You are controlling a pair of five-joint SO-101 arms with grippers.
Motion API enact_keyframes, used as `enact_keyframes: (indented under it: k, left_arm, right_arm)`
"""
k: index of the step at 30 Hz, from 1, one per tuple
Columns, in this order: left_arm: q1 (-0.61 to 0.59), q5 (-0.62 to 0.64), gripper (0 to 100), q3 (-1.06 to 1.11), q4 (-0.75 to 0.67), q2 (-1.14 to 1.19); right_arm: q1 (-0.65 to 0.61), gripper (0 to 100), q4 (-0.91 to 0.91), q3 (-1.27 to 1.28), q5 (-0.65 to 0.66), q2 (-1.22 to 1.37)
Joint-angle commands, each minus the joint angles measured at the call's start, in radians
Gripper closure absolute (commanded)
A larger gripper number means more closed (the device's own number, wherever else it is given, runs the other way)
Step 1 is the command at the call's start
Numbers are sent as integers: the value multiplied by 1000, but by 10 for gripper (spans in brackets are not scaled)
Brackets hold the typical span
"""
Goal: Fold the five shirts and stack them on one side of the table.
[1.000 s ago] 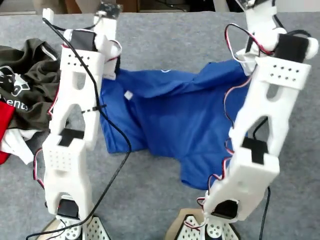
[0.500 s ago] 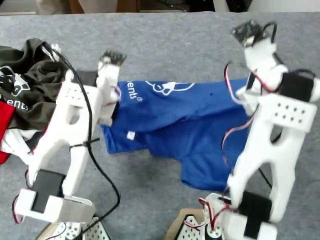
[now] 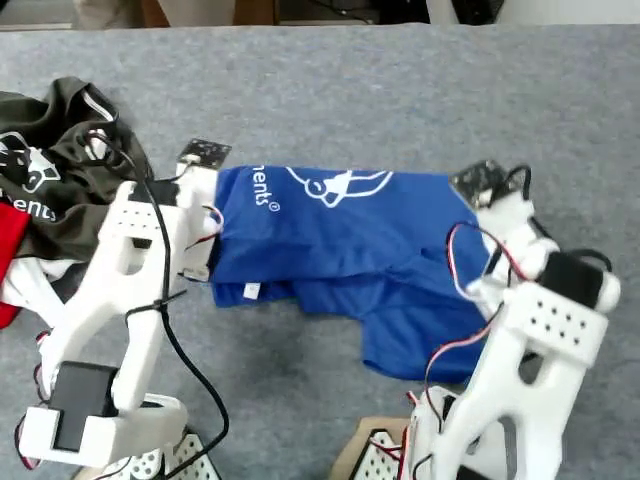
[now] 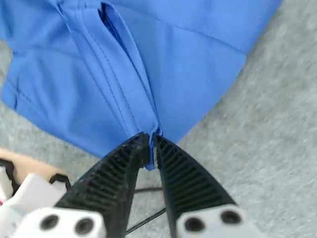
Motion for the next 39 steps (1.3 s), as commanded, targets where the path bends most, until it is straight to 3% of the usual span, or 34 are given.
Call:
enact_keyframes:
  k: [1,10,18,28,30,34,36,39]
  left_arm:
    - [-12,-15,982,-5,-20,25]
    - [-32,-17,982,-44,-23,65]
    - [-72,-138,982,-61,60,62]
    - [-43,-157,982,-78,86,70]
    - [-5,-157,982,-48,84,68]
    - [64,-157,963,-11,86,68]
    - [69,-157,885,-8,97,65]
    - [52,-155,772,-32,140,64]
  right_arm:
    - [61,994,-14,74,48,-73]
    - [163,994,-17,245,163,-189]
    - [163,994,-8,351,196,-297]
    - [165,991,58,357,256,-351]
    - [162,950,51,357,256,-346]
    - [157,766,46,351,258,-351]
    - [156,700,46,341,261,-351]
    - [157,688,46,303,269,-351]
